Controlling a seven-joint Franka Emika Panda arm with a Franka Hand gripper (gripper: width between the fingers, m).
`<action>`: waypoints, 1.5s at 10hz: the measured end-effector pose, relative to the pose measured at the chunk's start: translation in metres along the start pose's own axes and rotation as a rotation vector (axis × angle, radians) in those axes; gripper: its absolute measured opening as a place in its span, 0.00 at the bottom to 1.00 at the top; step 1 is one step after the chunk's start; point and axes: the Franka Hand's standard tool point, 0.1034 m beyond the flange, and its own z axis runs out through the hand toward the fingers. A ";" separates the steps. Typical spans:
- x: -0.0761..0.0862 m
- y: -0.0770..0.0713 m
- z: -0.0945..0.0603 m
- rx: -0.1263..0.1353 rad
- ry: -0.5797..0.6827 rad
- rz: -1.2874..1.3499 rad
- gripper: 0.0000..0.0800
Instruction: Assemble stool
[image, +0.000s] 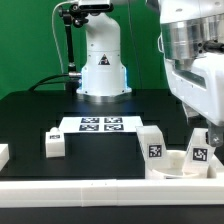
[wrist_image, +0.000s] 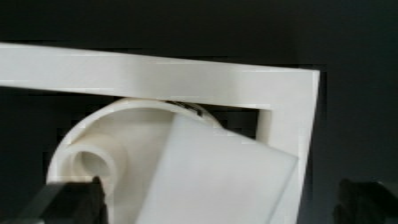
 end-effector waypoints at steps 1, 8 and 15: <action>0.000 0.000 0.000 0.000 0.000 -0.048 0.81; -0.016 -0.007 -0.003 0.006 0.048 -0.641 0.81; -0.012 -0.007 -0.001 -0.021 0.090 -1.322 0.81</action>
Offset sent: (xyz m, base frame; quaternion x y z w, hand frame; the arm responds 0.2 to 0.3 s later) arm 0.0076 0.0131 0.0122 0.0014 0.0354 -0.2509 0.9674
